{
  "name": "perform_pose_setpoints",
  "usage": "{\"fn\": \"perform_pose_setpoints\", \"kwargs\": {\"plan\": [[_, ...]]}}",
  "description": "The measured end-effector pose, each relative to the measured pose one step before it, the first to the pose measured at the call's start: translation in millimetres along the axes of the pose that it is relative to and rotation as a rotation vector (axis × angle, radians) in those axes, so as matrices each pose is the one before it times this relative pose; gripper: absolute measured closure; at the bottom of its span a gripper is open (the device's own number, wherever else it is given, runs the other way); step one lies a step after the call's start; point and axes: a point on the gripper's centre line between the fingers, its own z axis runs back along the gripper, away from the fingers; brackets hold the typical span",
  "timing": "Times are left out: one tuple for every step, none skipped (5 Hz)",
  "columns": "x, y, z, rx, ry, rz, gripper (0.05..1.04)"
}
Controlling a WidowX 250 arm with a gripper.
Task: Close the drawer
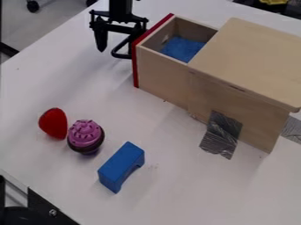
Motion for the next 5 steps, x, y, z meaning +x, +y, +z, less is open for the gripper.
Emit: {"fn": "perform_pose_setpoints", "kwargs": {"plan": [[-2.98,-8.38,-4.24,-0.0056,0.0111,-0.0211,0.085],[-8.44,-5.32,-13.89,0.0009,0.0297,-0.0179,0.085],[-3.22,-13.15,0.87,0.0042,-0.0087,-0.0268,0.085],[-2.35,-6.39,1.02,-0.0017,-0.0117,-0.0159,0.085],[-3.17,-4.19,2.4,0.0031,-0.0209,-0.0175,0.085]]}}
